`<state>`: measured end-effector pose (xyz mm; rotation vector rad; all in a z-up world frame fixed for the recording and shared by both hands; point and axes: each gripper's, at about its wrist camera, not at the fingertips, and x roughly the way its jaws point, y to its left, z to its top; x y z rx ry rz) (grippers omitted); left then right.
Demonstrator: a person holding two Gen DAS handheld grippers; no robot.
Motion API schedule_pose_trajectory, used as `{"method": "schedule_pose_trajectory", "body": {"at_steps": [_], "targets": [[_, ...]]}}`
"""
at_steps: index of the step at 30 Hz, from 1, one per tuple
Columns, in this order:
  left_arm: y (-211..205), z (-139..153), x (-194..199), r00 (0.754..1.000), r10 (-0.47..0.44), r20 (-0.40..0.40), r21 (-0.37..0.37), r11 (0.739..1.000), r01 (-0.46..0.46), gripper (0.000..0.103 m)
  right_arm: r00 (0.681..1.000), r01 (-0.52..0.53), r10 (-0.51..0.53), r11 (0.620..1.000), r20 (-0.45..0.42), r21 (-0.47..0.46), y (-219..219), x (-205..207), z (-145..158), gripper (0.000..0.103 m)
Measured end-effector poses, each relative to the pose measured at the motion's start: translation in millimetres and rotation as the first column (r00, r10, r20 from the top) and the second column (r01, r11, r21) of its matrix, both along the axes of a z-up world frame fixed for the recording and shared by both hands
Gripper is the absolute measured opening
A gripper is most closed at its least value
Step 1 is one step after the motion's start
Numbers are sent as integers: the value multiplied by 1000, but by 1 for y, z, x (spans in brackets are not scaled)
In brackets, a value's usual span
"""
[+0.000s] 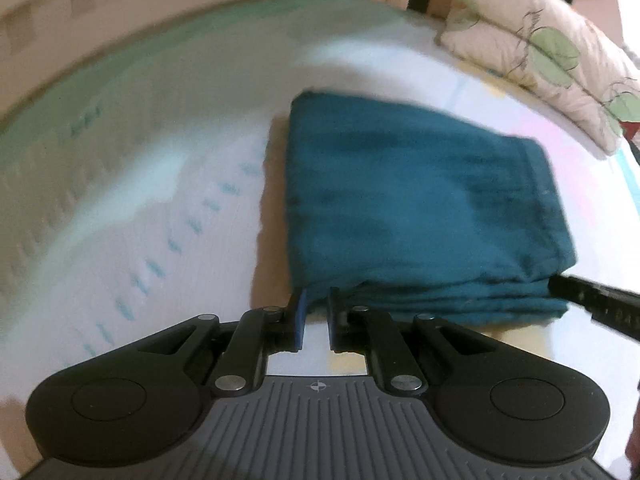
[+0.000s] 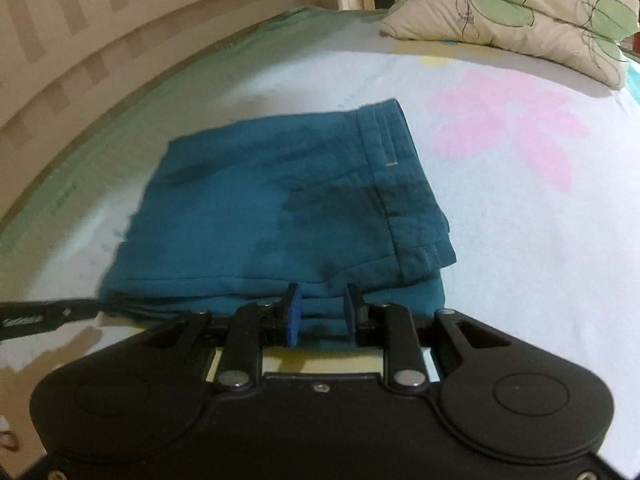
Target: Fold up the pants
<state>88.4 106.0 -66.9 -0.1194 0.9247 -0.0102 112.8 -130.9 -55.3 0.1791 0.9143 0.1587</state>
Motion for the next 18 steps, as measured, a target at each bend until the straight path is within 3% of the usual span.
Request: {"method": "schedule_pose_trajectory", "body": {"at_steps": [7,10,14,18], "targets": [[-23,31,-18,999,29,23,-25,999,-28,11,1000,10,-10,1000,11,7,12,-26,34,33],[-32,43,-26,996,47,77,42,998,-50,12,999,24,-24,1000,24,13,13,-39,46,34],[-42,61,-32,979,125,162,194,969,-155,12,998,44,-44,999,54,-5,16,-54,61,34],[-42,73,-35,980,84,181,150,982,-112,12,996,62,-62,998,61,-1,17,-63,71,35]]}}
